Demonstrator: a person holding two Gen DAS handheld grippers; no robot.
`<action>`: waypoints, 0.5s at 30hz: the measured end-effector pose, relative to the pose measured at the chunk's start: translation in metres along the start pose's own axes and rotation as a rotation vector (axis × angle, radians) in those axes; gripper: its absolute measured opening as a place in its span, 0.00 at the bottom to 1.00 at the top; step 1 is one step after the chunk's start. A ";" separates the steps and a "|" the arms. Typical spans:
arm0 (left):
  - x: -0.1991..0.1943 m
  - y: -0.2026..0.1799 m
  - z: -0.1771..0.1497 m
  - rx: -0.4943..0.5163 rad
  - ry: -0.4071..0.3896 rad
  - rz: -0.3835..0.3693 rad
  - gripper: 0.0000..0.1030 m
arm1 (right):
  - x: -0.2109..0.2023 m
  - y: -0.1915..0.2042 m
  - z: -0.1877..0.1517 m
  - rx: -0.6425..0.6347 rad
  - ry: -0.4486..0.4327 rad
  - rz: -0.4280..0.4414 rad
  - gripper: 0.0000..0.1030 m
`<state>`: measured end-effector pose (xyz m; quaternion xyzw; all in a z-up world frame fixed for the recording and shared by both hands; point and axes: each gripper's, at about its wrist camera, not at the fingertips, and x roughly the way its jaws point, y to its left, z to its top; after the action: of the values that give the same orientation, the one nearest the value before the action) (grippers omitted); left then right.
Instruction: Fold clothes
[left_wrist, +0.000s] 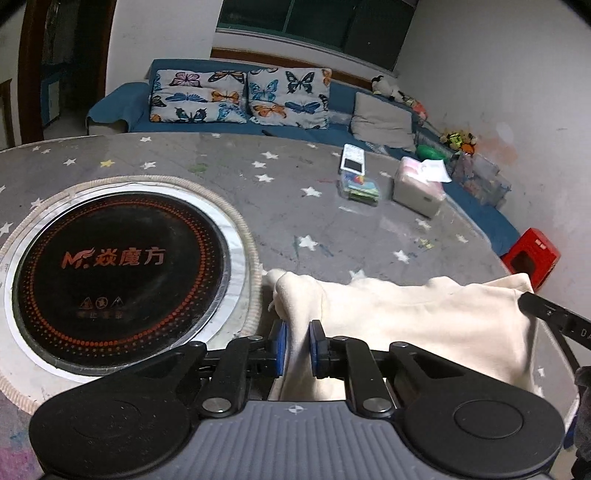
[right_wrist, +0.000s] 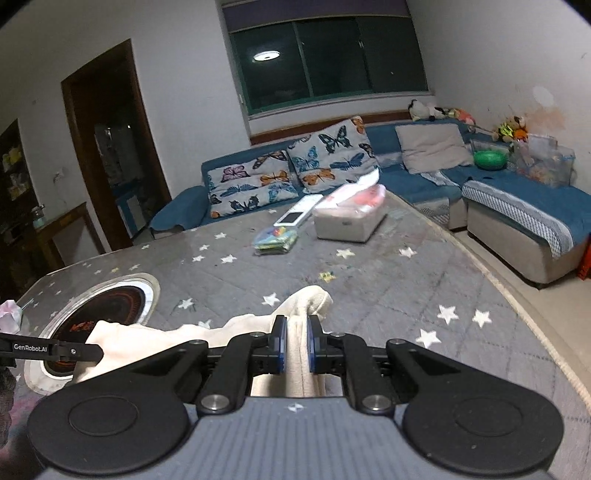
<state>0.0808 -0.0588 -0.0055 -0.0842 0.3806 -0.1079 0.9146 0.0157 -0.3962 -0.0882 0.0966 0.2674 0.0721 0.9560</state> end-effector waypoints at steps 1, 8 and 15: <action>0.000 0.000 -0.001 0.005 -0.005 0.004 0.17 | 0.002 -0.002 -0.002 0.006 0.005 -0.002 0.09; 0.007 0.006 -0.006 0.009 0.009 0.017 0.45 | 0.011 -0.015 -0.010 0.050 0.047 0.000 0.12; 0.022 0.013 -0.010 -0.029 0.052 -0.025 0.43 | 0.019 -0.032 -0.022 0.118 0.090 0.012 0.19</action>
<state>0.0910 -0.0530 -0.0303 -0.0996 0.4049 -0.1160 0.9015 0.0230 -0.4207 -0.1231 0.1512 0.3131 0.0660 0.9353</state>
